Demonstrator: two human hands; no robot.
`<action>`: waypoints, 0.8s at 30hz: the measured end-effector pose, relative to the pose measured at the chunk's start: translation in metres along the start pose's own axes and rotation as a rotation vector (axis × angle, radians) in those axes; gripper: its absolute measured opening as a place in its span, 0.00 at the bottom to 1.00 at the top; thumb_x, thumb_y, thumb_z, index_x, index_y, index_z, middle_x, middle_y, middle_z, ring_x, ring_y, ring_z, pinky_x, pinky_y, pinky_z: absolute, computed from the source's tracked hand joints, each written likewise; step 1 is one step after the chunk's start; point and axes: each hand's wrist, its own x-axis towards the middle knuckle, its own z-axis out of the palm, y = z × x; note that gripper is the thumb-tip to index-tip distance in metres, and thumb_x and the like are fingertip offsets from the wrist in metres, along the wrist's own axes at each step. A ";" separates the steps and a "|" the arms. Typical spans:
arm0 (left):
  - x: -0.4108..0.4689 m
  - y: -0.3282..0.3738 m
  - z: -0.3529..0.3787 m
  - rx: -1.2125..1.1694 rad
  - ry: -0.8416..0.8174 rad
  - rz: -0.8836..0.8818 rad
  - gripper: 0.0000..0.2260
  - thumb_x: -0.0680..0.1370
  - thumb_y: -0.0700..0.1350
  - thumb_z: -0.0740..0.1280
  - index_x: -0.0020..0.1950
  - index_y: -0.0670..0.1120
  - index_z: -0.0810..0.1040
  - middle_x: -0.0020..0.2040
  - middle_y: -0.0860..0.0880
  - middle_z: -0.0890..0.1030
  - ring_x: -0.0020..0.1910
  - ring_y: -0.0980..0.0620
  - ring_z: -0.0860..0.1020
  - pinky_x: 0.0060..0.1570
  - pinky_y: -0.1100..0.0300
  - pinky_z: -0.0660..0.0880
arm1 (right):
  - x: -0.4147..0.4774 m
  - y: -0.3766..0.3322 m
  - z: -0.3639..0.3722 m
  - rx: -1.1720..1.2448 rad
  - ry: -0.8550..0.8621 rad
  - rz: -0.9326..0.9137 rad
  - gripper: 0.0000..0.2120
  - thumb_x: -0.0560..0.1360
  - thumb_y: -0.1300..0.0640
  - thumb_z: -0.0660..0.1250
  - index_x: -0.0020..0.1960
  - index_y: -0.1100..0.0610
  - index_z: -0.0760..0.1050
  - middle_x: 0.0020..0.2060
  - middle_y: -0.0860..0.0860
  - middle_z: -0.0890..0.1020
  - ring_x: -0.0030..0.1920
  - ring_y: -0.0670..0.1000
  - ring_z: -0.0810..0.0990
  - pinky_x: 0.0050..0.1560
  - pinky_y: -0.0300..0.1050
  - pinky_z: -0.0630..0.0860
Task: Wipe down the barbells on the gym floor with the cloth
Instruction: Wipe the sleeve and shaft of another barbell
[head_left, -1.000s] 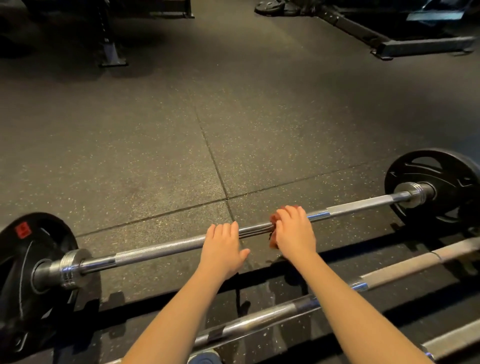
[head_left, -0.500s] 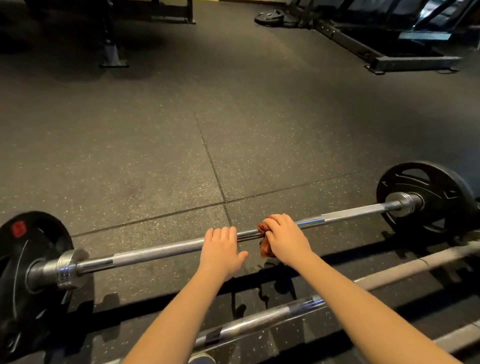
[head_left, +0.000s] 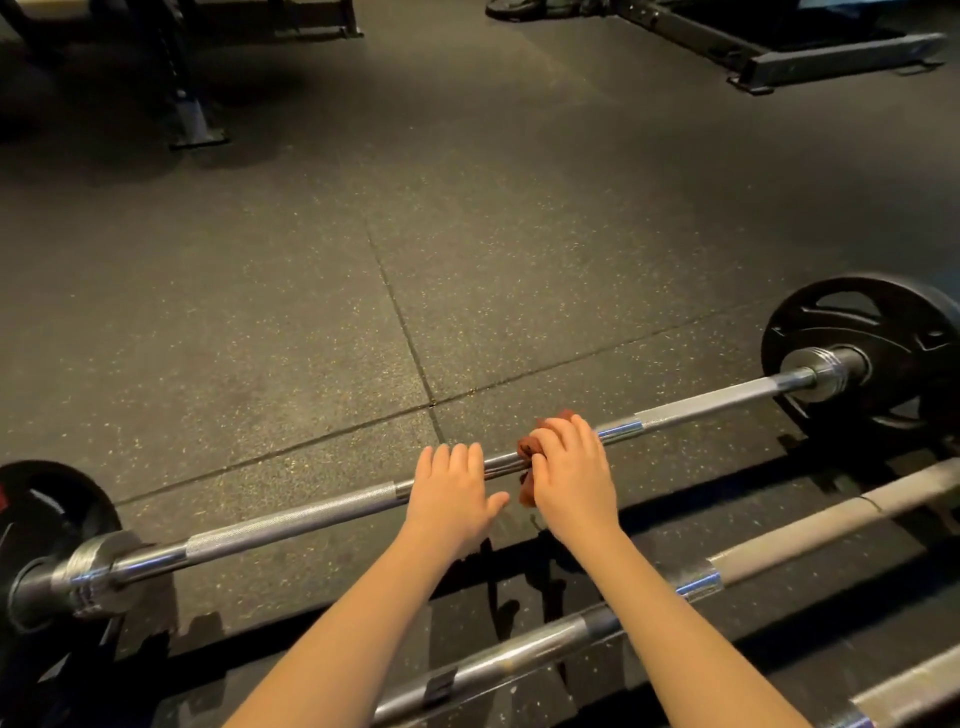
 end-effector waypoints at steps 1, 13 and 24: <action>0.003 0.003 0.000 -0.001 0.012 0.014 0.30 0.80 0.63 0.53 0.73 0.43 0.59 0.69 0.46 0.67 0.68 0.45 0.64 0.71 0.50 0.55 | 0.002 0.006 -0.005 -0.016 -0.024 -0.061 0.22 0.77 0.50 0.48 0.57 0.54 0.78 0.59 0.48 0.77 0.66 0.54 0.69 0.71 0.57 0.63; 0.014 0.022 0.001 0.018 0.012 0.092 0.25 0.80 0.62 0.52 0.66 0.44 0.64 0.64 0.47 0.70 0.64 0.46 0.67 0.69 0.51 0.58 | 0.015 0.041 -0.025 -0.089 -0.074 -0.124 0.24 0.75 0.49 0.46 0.53 0.54 0.78 0.53 0.49 0.78 0.58 0.53 0.73 0.65 0.53 0.65; 0.023 0.040 0.005 -0.016 0.103 0.130 0.29 0.75 0.63 0.53 0.63 0.41 0.73 0.55 0.46 0.77 0.55 0.44 0.76 0.61 0.46 0.70 | 0.014 0.063 -0.018 -0.043 0.040 -0.061 0.19 0.77 0.47 0.51 0.50 0.54 0.78 0.52 0.49 0.78 0.59 0.54 0.73 0.65 0.53 0.65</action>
